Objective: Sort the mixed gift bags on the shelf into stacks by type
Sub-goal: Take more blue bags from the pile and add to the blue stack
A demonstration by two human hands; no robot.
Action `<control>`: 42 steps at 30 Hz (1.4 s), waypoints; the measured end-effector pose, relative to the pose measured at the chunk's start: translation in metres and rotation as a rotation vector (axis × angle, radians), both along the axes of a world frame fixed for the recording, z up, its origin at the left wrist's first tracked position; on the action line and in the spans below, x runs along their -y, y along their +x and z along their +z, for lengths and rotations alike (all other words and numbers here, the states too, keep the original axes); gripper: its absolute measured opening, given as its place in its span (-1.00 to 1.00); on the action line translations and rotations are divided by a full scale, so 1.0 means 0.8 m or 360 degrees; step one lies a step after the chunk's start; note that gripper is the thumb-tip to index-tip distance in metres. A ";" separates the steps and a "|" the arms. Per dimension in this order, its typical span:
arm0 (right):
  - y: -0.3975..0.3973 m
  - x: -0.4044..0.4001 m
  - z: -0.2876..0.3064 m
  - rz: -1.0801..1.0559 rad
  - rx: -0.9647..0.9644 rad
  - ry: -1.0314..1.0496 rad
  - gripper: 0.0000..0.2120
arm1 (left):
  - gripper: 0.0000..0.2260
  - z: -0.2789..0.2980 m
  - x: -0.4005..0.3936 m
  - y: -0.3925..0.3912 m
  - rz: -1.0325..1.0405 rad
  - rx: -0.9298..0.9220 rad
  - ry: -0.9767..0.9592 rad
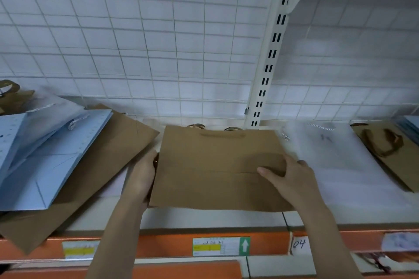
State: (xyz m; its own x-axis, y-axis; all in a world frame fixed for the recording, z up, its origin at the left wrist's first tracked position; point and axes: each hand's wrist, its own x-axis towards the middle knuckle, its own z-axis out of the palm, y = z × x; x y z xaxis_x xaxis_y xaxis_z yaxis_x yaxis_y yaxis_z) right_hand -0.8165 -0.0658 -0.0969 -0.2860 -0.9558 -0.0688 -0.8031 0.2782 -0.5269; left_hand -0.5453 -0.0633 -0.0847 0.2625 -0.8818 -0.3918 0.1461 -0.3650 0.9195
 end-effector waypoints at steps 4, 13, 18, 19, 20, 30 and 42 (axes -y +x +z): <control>0.004 0.003 -0.004 -0.0046 -0.0051 -0.0038 -0.32 | -0.77 -0.013 0.000 0.004 -0.0092 0.0523 -0.0011; 0.009 0.009 -0.016 -0.0028 -0.0310 -0.0064 -0.30 | -0.74 -0.036 0.020 -0.017 -0.0260 0.1642 -0.0005; 0.013 0.012 -0.017 -0.0024 -0.0356 -0.0059 -0.36 | -0.70 -0.033 0.025 -0.028 -0.0283 0.2064 0.0223; 0.014 0.012 -0.016 -0.0024 -0.0370 -0.0065 -0.37 | -0.69 -0.030 0.023 -0.029 -0.0289 0.2112 0.0231; 0.016 0.012 -0.014 -0.0024 -0.0395 -0.0086 -0.39 | -0.68 -0.027 0.021 -0.028 -0.0300 0.2124 0.0199; 0.168 -0.002 0.010 0.0123 -0.0218 -0.0343 -0.57 | -0.79 0.025 -0.013 0.113 -0.0100 0.1644 -0.0482; 0.490 -0.053 0.030 0.0397 0.0134 -0.0741 -0.71 | -0.80 0.045 -0.087 0.417 0.0070 0.1851 -0.0833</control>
State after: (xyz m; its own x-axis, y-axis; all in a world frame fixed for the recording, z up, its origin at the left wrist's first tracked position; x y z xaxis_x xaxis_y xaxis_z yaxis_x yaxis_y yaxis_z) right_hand -0.4241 -0.0236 -0.0729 -0.0579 -0.9289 0.3658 -0.7646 -0.1944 -0.6145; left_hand -0.2114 0.0064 -0.0491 0.2484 -0.8427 0.4777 -0.8361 0.0626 0.5450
